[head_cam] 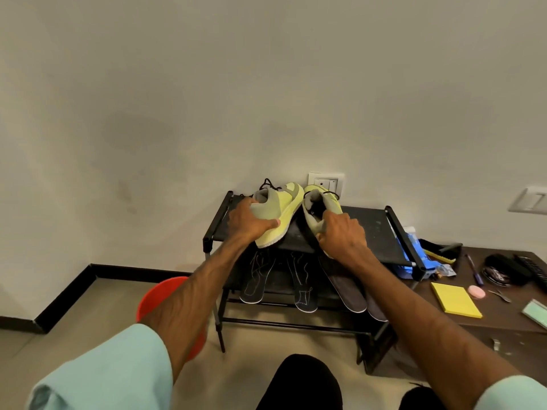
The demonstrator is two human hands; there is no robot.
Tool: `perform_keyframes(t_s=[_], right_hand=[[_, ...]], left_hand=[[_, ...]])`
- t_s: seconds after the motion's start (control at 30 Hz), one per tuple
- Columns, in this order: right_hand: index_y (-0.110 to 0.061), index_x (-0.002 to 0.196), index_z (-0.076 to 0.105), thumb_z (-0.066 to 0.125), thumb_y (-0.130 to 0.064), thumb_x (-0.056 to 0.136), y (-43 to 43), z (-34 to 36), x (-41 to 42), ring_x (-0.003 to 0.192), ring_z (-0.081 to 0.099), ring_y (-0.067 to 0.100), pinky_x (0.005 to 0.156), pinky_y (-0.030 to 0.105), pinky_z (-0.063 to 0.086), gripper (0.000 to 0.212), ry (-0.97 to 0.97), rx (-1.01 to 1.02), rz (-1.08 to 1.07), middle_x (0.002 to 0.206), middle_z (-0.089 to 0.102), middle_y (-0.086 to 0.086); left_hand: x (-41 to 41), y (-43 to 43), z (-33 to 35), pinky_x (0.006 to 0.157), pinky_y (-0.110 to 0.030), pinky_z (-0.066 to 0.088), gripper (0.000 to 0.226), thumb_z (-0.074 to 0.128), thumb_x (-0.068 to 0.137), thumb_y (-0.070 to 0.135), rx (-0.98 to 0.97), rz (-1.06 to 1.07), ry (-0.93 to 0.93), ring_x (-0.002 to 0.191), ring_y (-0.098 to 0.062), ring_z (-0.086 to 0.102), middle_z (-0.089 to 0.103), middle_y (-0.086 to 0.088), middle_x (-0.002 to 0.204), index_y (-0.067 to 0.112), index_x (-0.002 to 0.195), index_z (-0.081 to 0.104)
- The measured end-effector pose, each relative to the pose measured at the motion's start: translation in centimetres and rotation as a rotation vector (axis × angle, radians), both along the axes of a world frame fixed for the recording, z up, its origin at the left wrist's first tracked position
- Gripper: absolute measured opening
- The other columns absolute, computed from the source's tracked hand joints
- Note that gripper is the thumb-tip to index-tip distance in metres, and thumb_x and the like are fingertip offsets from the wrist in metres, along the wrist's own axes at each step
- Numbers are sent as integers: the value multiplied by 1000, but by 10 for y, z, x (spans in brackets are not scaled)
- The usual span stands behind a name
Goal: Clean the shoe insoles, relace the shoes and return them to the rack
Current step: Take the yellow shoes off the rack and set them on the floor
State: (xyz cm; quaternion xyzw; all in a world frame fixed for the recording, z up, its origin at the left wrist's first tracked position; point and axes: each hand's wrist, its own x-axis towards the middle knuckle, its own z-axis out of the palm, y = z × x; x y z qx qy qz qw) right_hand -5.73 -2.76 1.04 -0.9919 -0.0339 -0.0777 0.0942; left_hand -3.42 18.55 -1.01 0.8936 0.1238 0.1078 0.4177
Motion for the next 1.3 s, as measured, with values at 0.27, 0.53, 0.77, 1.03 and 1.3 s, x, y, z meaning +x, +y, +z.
perform_keyframes(t_s=[0.27, 0.53, 0.77, 1.03, 1.3], right_hand=[[-11, 103, 62, 66, -23, 91, -9, -5, -21, 94, 66, 38, 70, 34, 43, 17, -68, 356, -39, 102, 69, 13], [-15, 92, 57, 70, -25, 95, 23, 2, -87, 72, 59, 16, 52, 14, 31, 16, -232, 588, 71, 84, 63, -1], [-13, 101, 65, 75, -30, 92, 73, 19, -144, 73, 62, 11, 54, 11, 37, 21, -221, 626, 242, 88, 68, 0], [-27, 110, 65, 69, -40, 91, 132, 25, -197, 93, 68, 29, 68, 31, 37, 24, -72, 298, 513, 100, 73, 1], [-22, 111, 69, 78, -39, 84, 173, -18, -222, 95, 67, 29, 76, 34, 52, 33, 235, 230, 603, 106, 72, 3]], left_hand=[[-17, 1, 11, 66, -30, 51, 67, 98, 54, 46, -21, 98, 47, 85, -20, 64, 70, -4, 101, 8, 102, 70], [-113, 44, 21, 52, -21, 43, 46, 96, 60, 44, -15, 110, -211, 65, -9, 61, 68, 3, 76, 13, 80, 68], [-211, 99, 50, 51, -30, 42, 52, 91, 59, 58, 207, 156, -308, 54, -13, 56, 59, 6, 57, 17, 62, 60], [-309, 141, 79, 58, -34, 51, 67, 69, 52, 90, 451, 209, -126, 58, -13, 64, 64, 7, 54, 25, 65, 64], [-346, 162, 47, 61, -31, 56, 61, 83, 62, 72, 616, 98, 180, 60, -11, 63, 62, 8, 67, 26, 102, 76]])
